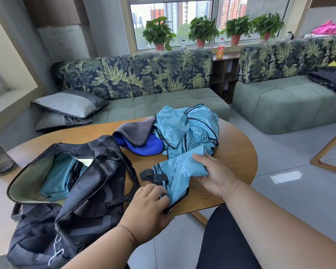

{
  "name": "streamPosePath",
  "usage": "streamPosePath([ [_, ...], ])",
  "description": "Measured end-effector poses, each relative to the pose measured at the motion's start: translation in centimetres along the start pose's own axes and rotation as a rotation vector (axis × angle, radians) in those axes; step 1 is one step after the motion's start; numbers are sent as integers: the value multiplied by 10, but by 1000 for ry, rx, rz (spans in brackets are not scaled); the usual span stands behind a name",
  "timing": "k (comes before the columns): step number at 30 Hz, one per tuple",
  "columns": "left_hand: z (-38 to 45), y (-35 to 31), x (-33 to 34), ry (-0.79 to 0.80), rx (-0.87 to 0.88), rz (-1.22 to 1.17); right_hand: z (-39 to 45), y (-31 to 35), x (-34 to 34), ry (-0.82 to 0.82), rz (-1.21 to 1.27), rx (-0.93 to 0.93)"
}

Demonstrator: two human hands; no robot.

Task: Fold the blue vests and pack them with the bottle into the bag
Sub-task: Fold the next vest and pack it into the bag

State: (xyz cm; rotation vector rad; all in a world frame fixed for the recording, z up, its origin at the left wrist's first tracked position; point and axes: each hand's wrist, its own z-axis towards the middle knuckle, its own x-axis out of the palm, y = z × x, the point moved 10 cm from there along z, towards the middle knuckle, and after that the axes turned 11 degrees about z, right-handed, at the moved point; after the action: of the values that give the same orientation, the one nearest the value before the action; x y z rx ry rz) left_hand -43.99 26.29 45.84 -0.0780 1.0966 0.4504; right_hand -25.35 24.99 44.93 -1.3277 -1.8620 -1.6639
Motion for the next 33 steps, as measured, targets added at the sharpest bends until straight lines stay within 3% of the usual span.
streamPosePath([
  [2, -1, -1, 0, 16, -28, -48, -1, 1, 6, 27, -6, 2],
  [8, 16, 17, -5, 14, -332, -203, -6, -2, 38, 91, -28, -6],
  [16, 10, 35, -1, 218, -658, -286, -17, 2, 69, 95, -18, -73],
  [25, 0, 54, -5, 165, -731, -363, -29, 5, 94, 94, 103, -135],
  [30, 1, 51, -30, -16, -721, -416, -33, 8, 99, 64, 118, -182],
  [33, 12, 54, -33, -8, -778, -518, -36, 4, 105, 60, 89, -184],
])
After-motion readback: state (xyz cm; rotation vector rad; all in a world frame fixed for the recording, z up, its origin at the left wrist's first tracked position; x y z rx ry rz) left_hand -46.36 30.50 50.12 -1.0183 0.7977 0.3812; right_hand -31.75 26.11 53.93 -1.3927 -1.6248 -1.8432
